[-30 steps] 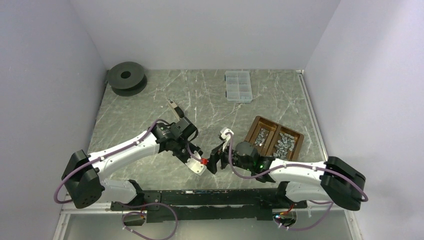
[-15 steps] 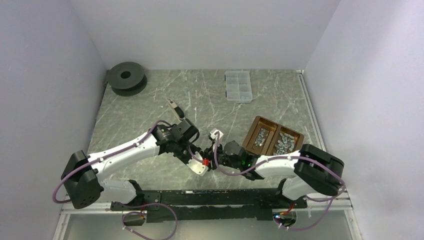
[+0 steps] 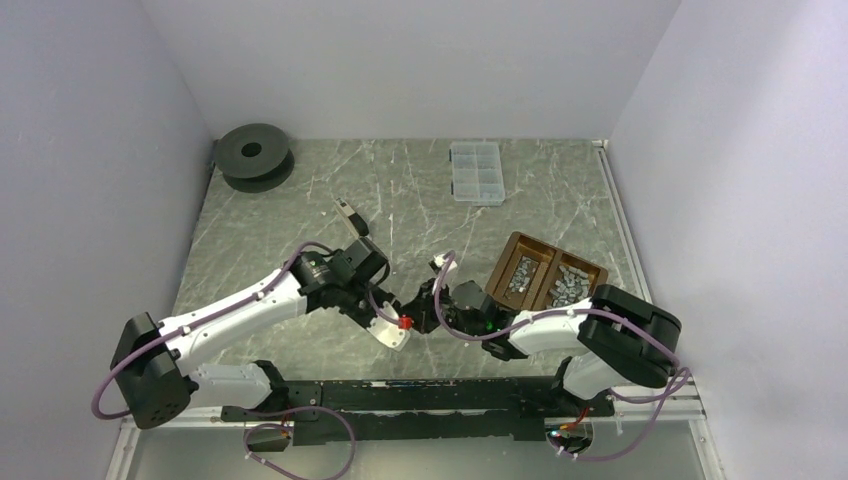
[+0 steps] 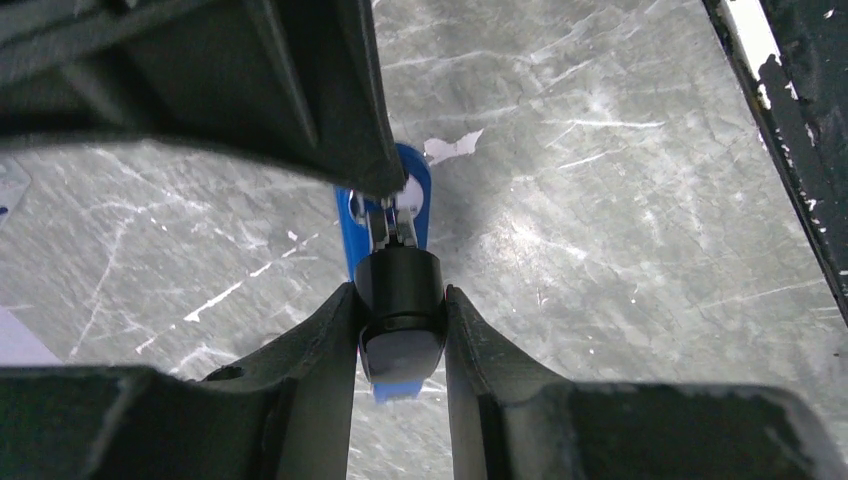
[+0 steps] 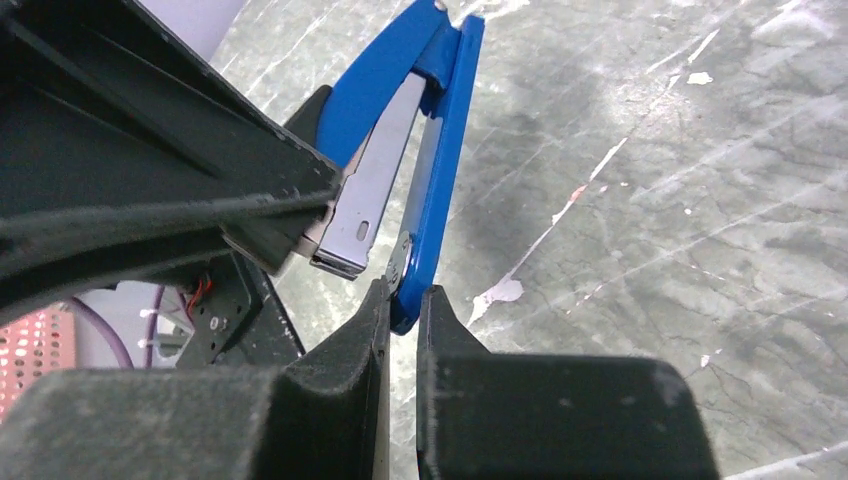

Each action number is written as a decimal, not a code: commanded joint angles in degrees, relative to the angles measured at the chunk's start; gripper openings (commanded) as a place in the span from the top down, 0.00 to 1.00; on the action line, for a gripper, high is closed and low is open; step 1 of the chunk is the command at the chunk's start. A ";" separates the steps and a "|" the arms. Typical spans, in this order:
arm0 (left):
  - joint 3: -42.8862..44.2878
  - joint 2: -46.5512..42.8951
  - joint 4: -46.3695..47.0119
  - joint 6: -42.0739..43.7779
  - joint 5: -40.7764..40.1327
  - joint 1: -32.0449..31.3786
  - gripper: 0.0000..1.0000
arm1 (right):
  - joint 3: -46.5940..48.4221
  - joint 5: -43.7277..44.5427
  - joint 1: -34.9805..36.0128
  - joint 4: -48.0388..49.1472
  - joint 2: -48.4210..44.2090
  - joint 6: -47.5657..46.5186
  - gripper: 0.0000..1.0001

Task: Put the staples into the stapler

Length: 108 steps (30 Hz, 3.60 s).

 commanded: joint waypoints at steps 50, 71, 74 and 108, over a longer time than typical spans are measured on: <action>13.08 6.48 -8.01 -7.58 8.05 29.71 0.76 | 4.91 -8.05 1.72 -22.24 2.93 -1.65 0.68; 9.66 0.10 -5.87 -23.70 19.01 53.72 0.74 | 38.16 36.00 16.17 -75.08 15.83 23.32 0.32; 8.40 -1.44 -6.94 -22.07 20.05 55.42 0.74 | 41.25 38.56 17.02 -77.24 18.02 23.80 0.31; 3.95 -6.96 -10.27 -16.81 27.43 58.03 0.71 | 35.66 45.17 17.46 -80.91 15.77 27.03 1.00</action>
